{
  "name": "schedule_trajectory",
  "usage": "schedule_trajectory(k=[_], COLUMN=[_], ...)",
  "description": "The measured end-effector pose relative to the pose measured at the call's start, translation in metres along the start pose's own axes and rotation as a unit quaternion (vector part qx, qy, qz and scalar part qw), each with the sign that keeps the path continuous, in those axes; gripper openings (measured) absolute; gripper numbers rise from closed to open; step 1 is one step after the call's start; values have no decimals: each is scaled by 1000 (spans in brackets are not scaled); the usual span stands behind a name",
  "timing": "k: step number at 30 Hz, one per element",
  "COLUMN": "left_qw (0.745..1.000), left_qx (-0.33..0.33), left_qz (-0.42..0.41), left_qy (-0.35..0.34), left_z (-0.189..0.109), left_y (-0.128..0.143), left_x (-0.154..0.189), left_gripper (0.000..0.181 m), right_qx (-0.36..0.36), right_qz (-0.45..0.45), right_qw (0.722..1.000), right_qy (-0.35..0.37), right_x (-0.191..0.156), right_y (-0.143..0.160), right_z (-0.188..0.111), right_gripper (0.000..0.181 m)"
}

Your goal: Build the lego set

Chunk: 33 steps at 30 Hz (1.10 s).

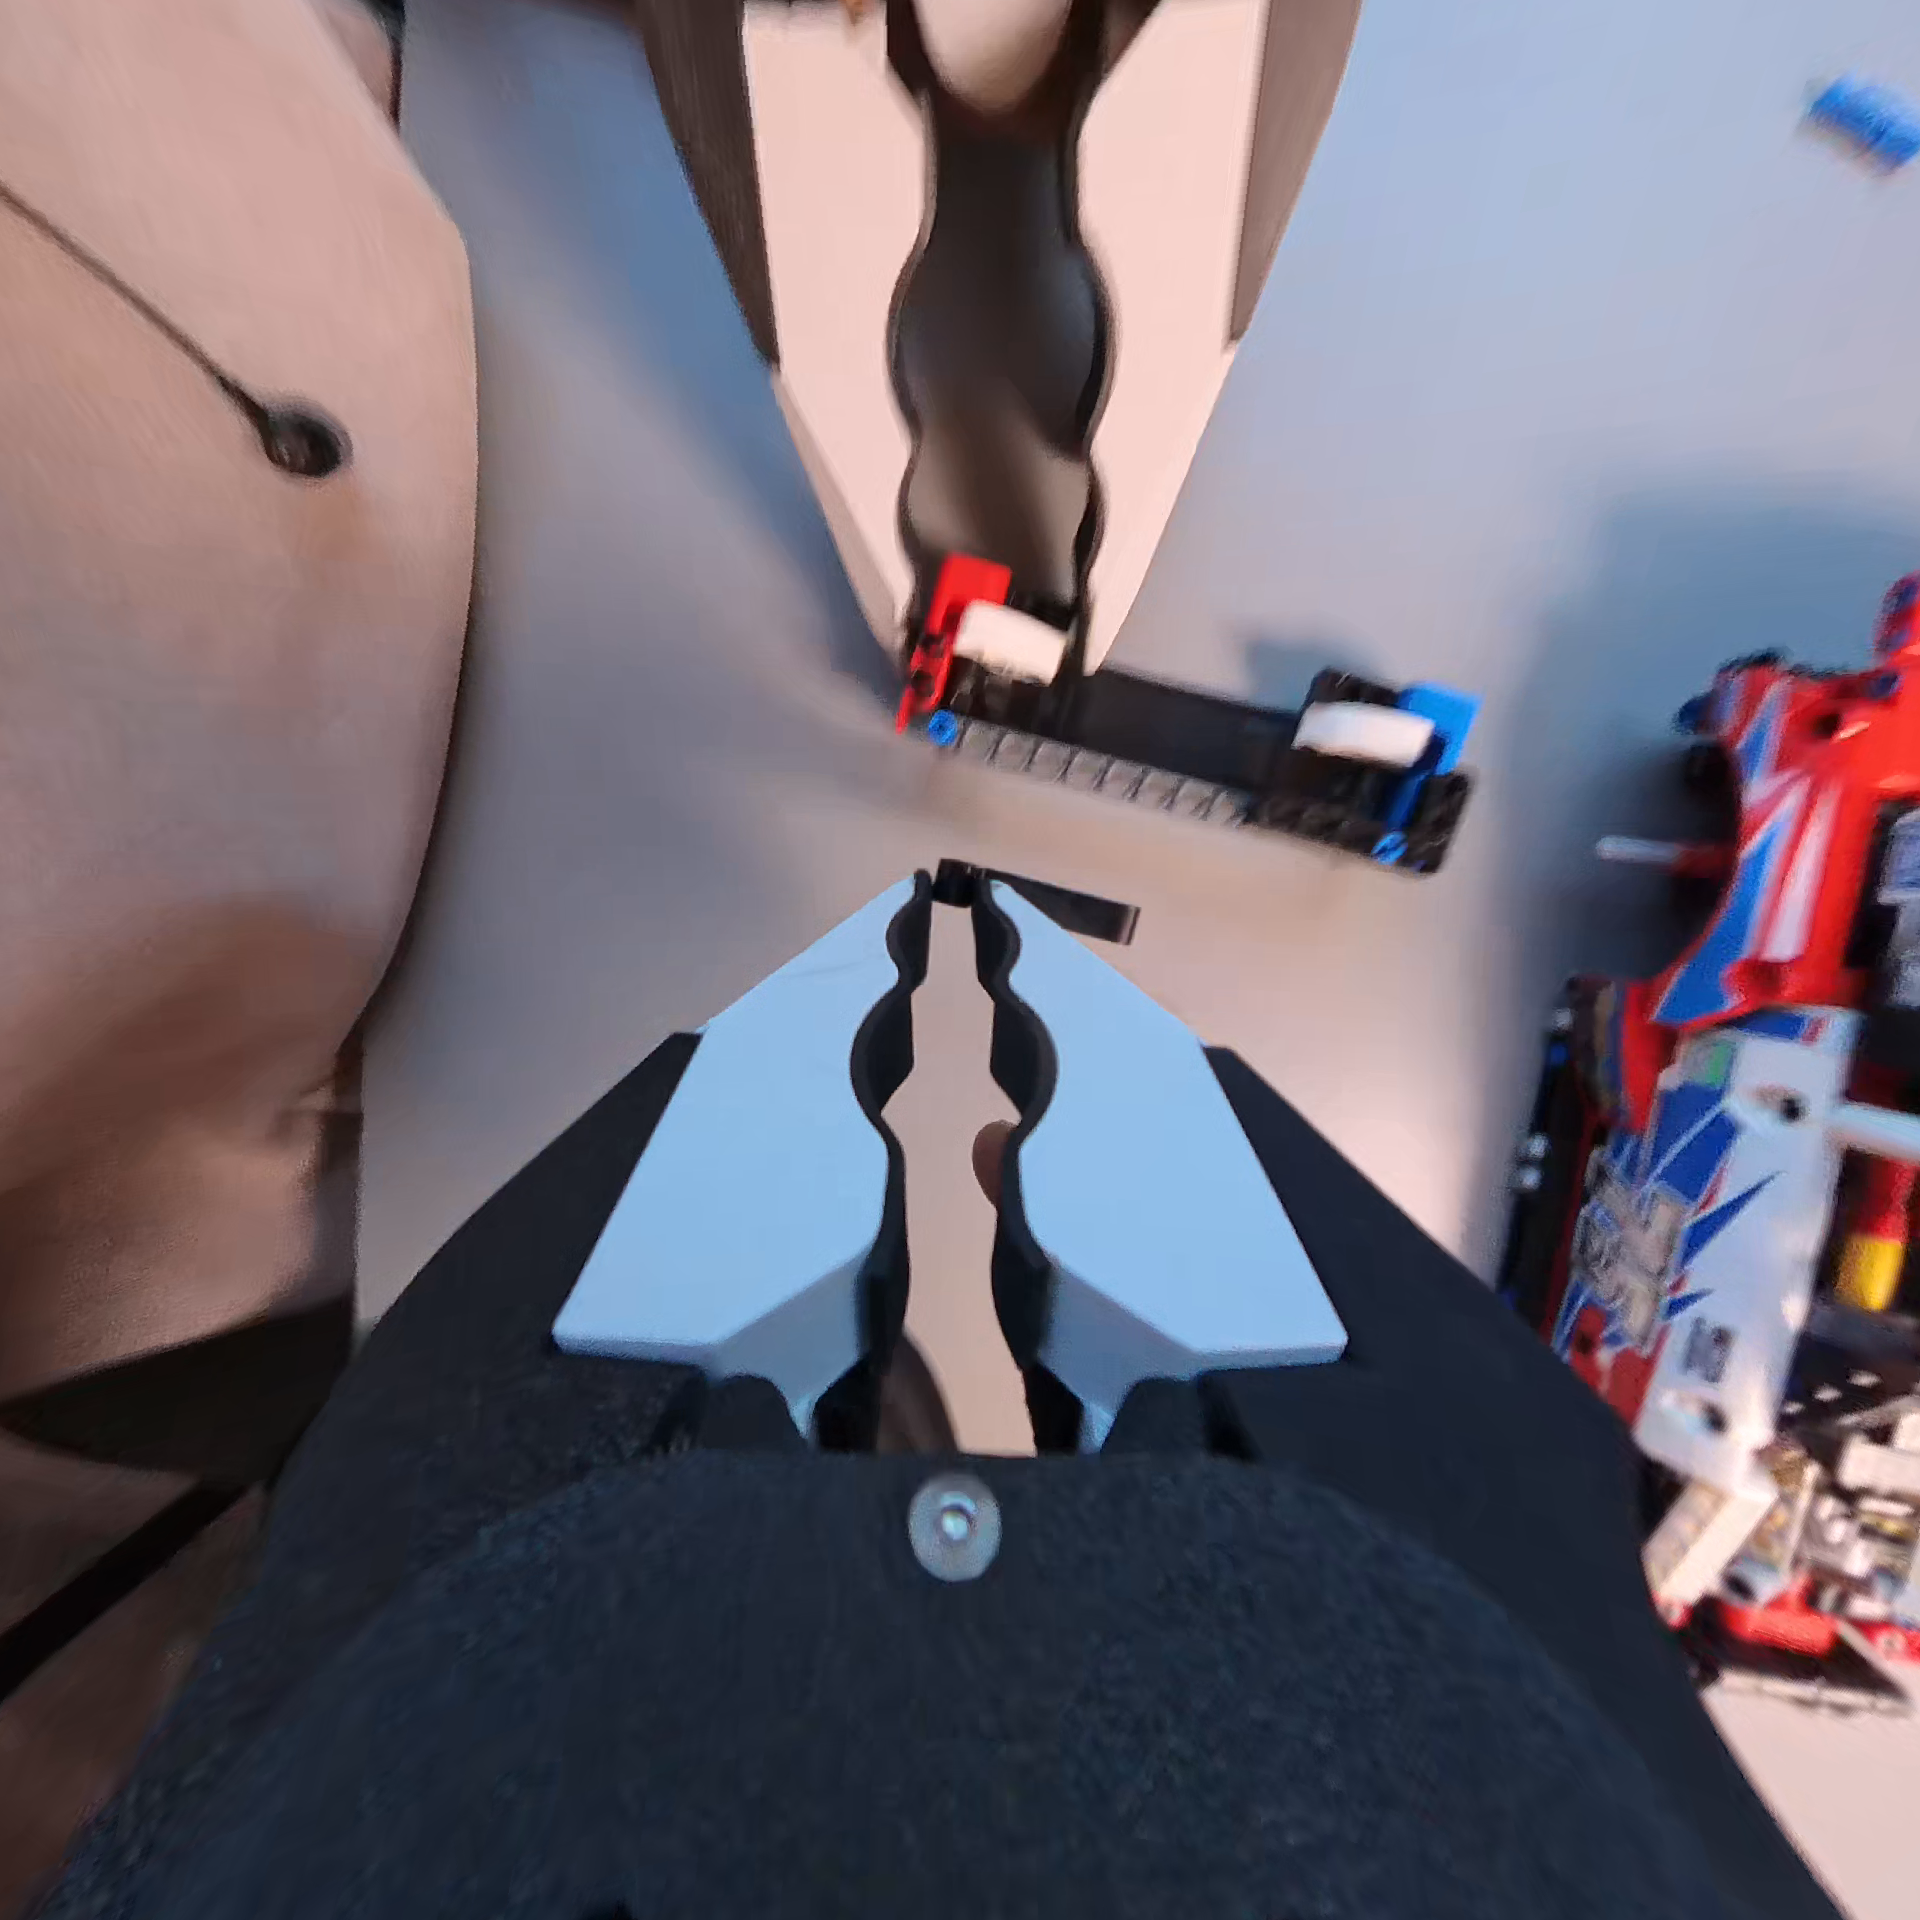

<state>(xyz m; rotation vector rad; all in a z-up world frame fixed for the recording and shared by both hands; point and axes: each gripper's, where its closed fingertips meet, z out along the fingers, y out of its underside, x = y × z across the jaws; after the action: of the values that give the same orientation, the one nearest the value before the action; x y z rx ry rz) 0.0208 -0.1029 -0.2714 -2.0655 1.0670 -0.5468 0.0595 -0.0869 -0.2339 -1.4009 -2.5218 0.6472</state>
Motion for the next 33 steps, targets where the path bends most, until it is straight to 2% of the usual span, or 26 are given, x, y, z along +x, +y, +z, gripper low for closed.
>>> schedule_trajectory(k=[1,4,8,14,18,25,27,28,30,33], left_qw=[1000,1000,999,999,999,999,999,999,999,998], left_qx=[0,1,4,7,8,10,10,9,8,5], left_qz=[-4,-17,-22,-25,-25,-24,-24,-24,-26,-34], left_qy=[-3,-13,-26,-35,-34,-33,-32,-33,-36,-45], left_z=[1,2,3,2,2,2,2,1,1,-1], left_y=[0,-2,-2,-2,-1,-1,-1,-1,-1,1], left_x=[0,-2,-3,-5,-5,-6,-6,-6,-6,-9], left_gripper=[35,35,35,35,35,35,35,35,35,35], right_qx=[-32,-96,-101,-5,51,83,89,88,71,-35], right_qz=[1,-1,-15,3,-25,1,3,1,6,15], right_qw=[999,995,995,999,996,994,994,994,996,998], right_qy=[-4,13,25,42,68,67,66,66,55,43], right_x=[-3,-2,0,2,2,2,2,2,0,2], right_y=[10,26,22,11,15,20,17,16,17,38], right_z=[1,11,30,26,19,20,23,25,25,14], right_gripper=[5,5,6,19,16,17,10,5,4,4])
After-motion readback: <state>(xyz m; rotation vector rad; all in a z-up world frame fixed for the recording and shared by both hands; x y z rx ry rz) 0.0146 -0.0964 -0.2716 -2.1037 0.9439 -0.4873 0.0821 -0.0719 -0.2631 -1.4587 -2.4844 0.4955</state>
